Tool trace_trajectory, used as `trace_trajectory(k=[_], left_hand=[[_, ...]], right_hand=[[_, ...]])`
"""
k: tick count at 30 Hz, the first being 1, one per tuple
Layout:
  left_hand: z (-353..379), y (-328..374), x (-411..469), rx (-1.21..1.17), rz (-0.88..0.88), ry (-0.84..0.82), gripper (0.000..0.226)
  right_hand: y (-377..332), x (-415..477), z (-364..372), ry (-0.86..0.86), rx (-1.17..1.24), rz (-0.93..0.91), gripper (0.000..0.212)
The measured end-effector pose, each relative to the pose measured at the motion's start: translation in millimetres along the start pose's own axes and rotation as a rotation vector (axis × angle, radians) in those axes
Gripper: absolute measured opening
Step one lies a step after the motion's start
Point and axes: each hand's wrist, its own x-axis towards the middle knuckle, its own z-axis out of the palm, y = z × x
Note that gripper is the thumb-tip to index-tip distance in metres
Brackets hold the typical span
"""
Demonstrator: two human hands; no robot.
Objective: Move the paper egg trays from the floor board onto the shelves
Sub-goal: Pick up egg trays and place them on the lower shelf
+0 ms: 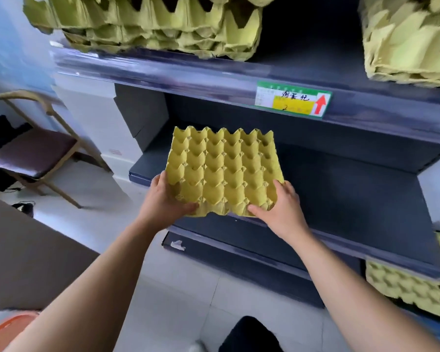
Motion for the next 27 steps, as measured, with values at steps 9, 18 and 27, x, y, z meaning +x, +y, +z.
trace_trajectory(k=[9, 18, 27], left_hand=[[-10.9, -36.2, 74.5, -0.004, -0.022, -0.084, 0.097], [-14.0, -56.7, 131.3, 0.065, 0.004, -0.102, 0.096], [-22.3, -88.0, 164.1, 0.086, 0.006, -0.183, 0.088]], right_hand=[[-26.0, 44.6, 45.3, 0.049, -0.019, 0.076, 0.096], [-39.0, 78.4, 82.1, 0.107, -0.024, 0.113, 0.094], [-55.2, 97.2, 118.0, 0.089, -0.075, 0.183, 0.098]])
